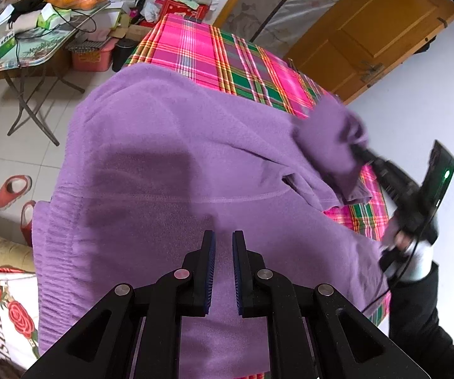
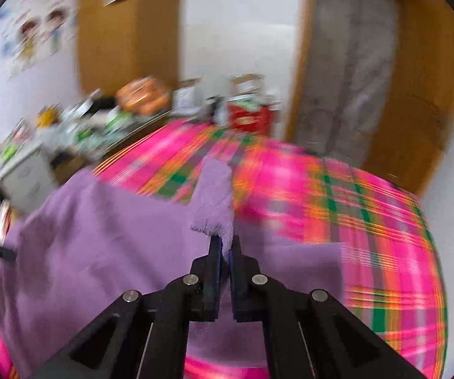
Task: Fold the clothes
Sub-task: 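Grasp the lilac sleeve cuff with the right gripper and pull it outward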
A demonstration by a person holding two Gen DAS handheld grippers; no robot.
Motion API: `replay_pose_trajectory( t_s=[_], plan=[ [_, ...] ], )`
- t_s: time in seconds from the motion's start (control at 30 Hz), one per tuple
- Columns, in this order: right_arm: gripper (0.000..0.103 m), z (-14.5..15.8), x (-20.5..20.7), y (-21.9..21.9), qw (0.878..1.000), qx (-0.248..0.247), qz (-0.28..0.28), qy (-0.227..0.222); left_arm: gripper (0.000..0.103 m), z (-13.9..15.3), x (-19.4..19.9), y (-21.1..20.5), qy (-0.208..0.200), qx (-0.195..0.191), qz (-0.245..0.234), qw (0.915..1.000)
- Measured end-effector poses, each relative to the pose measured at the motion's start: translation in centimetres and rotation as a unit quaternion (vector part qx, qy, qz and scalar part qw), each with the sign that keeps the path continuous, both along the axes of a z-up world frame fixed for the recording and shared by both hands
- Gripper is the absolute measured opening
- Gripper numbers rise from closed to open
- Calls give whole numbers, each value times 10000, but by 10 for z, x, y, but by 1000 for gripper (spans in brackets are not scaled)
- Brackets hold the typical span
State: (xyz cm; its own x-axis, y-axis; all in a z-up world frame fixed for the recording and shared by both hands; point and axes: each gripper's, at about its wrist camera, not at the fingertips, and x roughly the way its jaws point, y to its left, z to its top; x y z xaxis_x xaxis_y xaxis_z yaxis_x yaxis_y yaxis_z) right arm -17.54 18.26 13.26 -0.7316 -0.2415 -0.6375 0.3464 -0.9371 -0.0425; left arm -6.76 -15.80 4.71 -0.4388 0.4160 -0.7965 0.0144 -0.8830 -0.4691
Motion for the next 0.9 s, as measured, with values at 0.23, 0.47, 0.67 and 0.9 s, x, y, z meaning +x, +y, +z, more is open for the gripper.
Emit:
replay_pose_trajectory(
  t_s=[0.23,0.47,0.67,0.9],
  plan=[
    [5,28,-14,138,9819,-770,-1722,183,11,-3,-4,6,-54,-60,-30,10000],
    [5,27,-12,240,9565,-851,-2779,243,11,-6,-7,13,-101,-118,-54,9999],
    [5,16,-13,302,9440,-779,-3201,192,11,-2,-6,22,39,-64,-138,9999],
    [5,-10,-11,350,9350,-898,-3430,14,11,2,-8,29,190,27,-187,9996]
  ],
)
